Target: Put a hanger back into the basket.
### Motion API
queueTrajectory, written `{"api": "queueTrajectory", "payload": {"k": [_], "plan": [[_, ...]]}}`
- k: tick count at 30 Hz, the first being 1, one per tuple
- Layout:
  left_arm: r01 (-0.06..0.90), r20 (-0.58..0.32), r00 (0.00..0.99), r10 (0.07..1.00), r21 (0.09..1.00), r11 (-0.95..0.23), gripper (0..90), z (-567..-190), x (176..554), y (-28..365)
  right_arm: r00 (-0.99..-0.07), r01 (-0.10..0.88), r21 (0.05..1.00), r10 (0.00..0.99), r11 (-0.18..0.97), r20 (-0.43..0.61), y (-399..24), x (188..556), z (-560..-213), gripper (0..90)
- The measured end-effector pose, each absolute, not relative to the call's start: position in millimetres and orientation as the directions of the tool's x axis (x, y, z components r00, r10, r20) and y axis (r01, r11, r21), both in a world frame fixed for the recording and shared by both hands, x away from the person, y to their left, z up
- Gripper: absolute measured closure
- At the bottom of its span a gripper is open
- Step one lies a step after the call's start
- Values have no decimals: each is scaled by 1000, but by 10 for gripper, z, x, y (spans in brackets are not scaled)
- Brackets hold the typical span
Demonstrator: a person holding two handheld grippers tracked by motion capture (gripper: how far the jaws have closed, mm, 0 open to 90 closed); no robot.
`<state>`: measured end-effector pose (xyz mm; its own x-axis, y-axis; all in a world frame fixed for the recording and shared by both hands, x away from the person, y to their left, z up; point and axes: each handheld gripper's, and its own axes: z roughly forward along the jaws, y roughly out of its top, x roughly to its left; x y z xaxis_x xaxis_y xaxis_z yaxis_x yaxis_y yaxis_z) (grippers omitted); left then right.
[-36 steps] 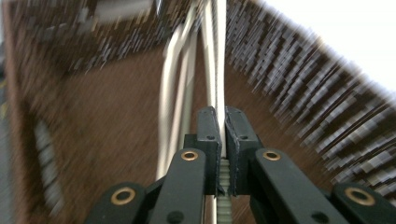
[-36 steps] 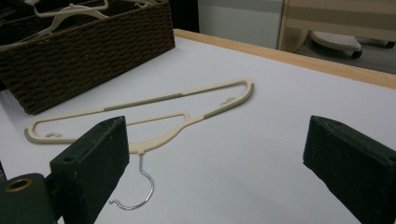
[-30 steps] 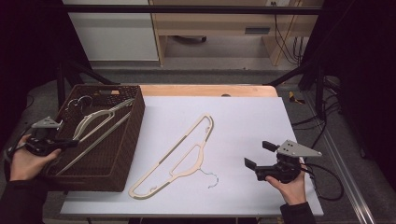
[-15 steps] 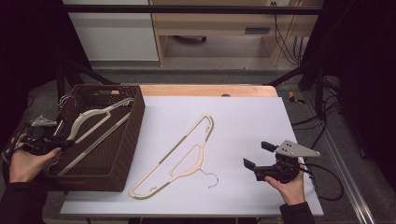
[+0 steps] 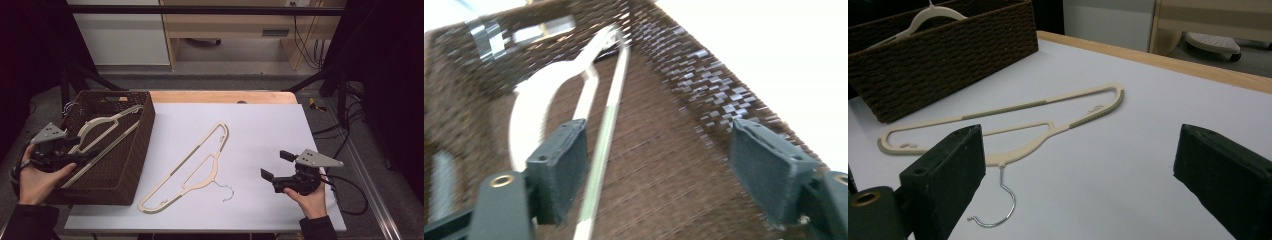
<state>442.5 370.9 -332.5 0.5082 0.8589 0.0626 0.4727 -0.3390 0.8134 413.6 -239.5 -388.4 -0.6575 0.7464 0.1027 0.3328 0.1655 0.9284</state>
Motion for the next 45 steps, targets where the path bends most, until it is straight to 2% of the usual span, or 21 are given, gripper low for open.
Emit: {"api": "queueTrajectory", "payload": {"k": [9, 28, 36, 45], "plan": [[381, 53, 647, 761, 842, -382, 188, -3352, 4271, 3134, -668, 327, 928, 738, 176, 96, -2351, 4148, -3882, 57], [345, 40, 800, 599, 785, -514, 197, -3718, 4078, 2183, -674, 333, 924, 733, 186, 95, -2332, 4125, -3911, 53], [374, 31, 831, 556, 709, -598, 242, -3967, 4098, 1936, -678, 329, 924, 729, 195, 88, -2328, 4127, -3918, 56], [439, -9, 845, 534, 581, -685, 344, -4253, 4187, 1760, -680, 341, 919, 727, 199, 95, -2303, 4111, -3931, 60]]}}
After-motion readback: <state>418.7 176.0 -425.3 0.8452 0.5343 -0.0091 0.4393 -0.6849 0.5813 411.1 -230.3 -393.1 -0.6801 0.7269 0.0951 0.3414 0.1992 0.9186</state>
